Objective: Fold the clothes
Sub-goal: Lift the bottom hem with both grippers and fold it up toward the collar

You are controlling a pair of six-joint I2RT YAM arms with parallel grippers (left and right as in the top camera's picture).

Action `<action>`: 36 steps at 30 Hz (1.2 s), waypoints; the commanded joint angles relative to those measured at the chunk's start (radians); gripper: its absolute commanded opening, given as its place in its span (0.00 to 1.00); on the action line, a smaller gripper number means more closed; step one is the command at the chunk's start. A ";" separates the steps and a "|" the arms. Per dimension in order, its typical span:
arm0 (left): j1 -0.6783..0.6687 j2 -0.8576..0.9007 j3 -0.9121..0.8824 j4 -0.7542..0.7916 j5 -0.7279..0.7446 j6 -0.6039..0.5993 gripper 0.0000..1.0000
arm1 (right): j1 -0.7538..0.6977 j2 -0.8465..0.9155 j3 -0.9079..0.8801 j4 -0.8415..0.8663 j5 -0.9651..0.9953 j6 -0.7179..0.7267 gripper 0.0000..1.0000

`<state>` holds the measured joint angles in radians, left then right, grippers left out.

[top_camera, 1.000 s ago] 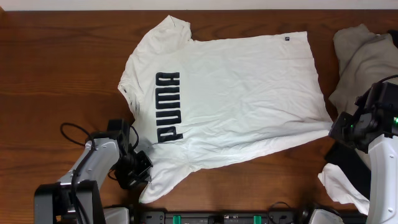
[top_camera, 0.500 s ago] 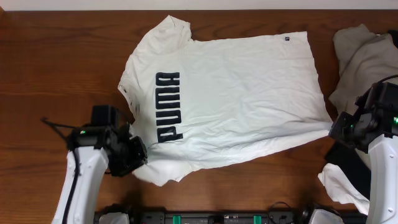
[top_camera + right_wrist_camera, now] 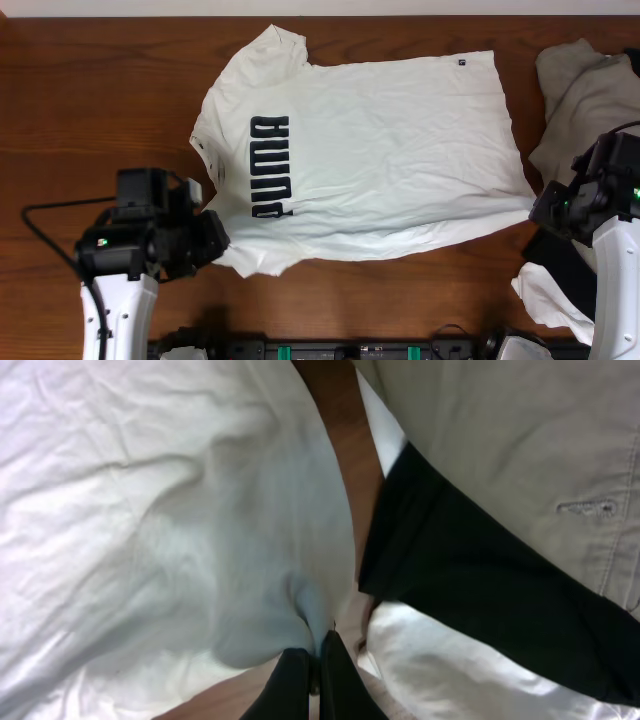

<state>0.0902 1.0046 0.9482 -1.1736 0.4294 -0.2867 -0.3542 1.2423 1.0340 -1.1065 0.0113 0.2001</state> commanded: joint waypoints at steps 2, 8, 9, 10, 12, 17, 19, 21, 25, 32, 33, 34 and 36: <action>0.076 -0.018 0.082 -0.029 -0.073 0.016 0.06 | -0.014 -0.013 0.022 -0.029 0.016 -0.008 0.01; 0.195 -0.057 0.113 -0.050 -0.074 0.016 0.06 | -0.093 -0.043 0.022 -0.046 0.014 0.031 0.01; 0.208 -0.064 0.113 -0.054 -0.071 0.016 0.06 | -0.108 -0.049 0.022 -0.047 0.014 0.031 0.01; 0.214 -0.068 0.113 -0.058 -0.071 0.016 0.06 | -0.119 -0.055 0.022 -0.048 0.014 0.030 0.01; 0.214 -0.071 0.113 -0.060 -0.062 0.016 0.06 | -0.135 -0.064 0.022 -0.053 0.014 0.030 0.01; 0.214 -0.070 0.113 -0.036 0.042 0.016 0.06 | -0.137 -0.068 0.022 -0.050 -0.017 0.019 0.01; 0.214 -0.070 0.113 -0.004 0.072 0.013 0.06 | -0.137 -0.068 0.022 -0.040 -0.027 0.019 0.01; 0.214 -0.068 0.113 0.040 0.084 -0.008 0.06 | -0.136 -0.068 0.022 -0.023 -0.047 0.019 0.01; 0.214 -0.050 0.112 0.133 0.083 -0.041 0.06 | -0.136 -0.064 0.022 0.034 -0.100 -0.007 0.01; 0.214 0.066 0.108 0.246 0.083 -0.051 0.06 | -0.135 0.002 0.022 0.112 -0.125 -0.006 0.00; 0.214 0.090 0.108 0.262 0.083 -0.051 0.06 | -0.135 0.019 0.022 0.125 -0.125 -0.006 0.01; 0.214 0.111 0.108 0.276 0.083 -0.051 0.06 | -0.135 0.034 0.022 0.136 -0.125 -0.006 0.01; 0.214 0.156 0.108 0.307 0.083 -0.051 0.06 | -0.135 0.069 0.022 0.160 -0.129 -0.007 0.01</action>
<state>0.2985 1.1175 1.0367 -0.8886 0.5167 -0.3328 -0.4820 1.2736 1.0344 -0.9649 -0.1139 0.2012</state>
